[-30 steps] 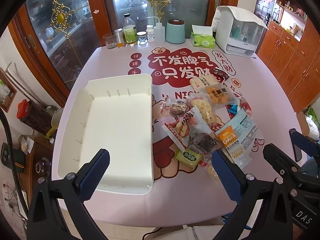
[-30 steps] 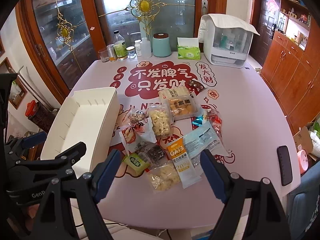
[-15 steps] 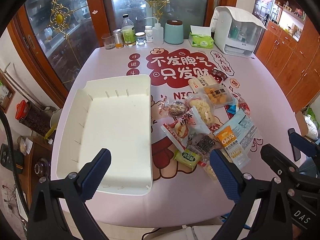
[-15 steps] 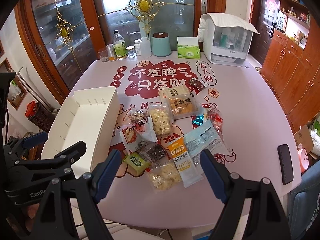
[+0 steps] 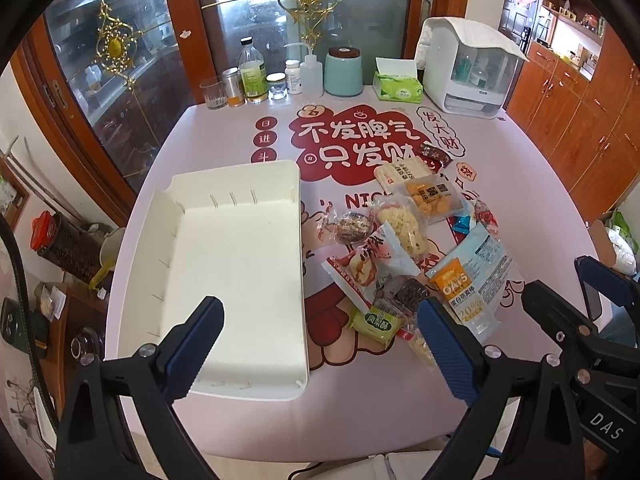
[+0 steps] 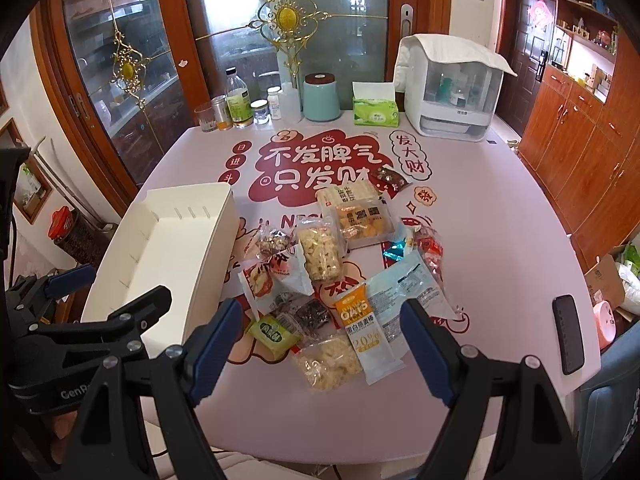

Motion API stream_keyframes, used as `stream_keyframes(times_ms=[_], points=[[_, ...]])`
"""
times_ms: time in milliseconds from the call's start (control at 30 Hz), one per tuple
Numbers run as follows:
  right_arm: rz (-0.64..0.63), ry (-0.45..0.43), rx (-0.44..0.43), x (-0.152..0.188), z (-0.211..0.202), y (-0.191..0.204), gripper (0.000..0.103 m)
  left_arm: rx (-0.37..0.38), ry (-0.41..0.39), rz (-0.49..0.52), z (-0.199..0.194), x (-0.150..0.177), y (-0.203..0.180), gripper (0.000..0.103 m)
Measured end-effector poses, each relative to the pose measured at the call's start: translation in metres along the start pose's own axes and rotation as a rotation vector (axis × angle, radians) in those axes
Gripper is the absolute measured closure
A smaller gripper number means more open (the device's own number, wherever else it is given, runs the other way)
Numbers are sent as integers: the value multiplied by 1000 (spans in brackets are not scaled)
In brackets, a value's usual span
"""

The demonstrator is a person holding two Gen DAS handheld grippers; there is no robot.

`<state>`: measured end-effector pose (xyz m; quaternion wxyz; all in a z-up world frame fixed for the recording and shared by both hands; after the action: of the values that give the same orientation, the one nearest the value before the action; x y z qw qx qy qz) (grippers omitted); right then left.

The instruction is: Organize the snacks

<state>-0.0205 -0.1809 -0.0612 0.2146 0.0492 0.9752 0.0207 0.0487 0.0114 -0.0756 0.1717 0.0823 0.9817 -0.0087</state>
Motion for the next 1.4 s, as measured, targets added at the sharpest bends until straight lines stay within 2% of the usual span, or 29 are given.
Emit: stream_keyframes(times_ms=[167,367,567,800,900,1100,1300,1400], points=[[1,-22,18,-6,-5,0,21,19,-21,25,-5,-8,0,6],[-5,-76,50,-16,-20,-1,21,29,-93,47,-24,-23,0,6],[13,-122,80,-29,-40,-15,21,61,-131,63,-38,-41,-3,6],[39,-147,93,-35,-58,-35,21,3,-209,129,-52,-60,-12,6],[43,-149,107,-38,-61,-44,21,10,-223,169,-57,-67,-22,6],[13,-148,100,-46,-57,-54,21,110,-229,164,-65,-83,-43,6],[24,-106,73,-52,-33,-71,21,95,-256,197,-62,-104,-65,6],[33,-76,58,-55,-14,-85,21,108,-214,248,-45,-112,-81,5]])
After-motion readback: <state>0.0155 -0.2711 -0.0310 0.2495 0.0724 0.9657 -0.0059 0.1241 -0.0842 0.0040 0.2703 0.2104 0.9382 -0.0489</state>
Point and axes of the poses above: each gripper's, at about its wrist camera, not at the fingertips, and z roughly the way its jaws point, y to its left, x to its underside, the point moved 8 cm from there along z, roughly the way its jaws point, and after that the axes turned 12 degrees about y, right-handed, at the moved point
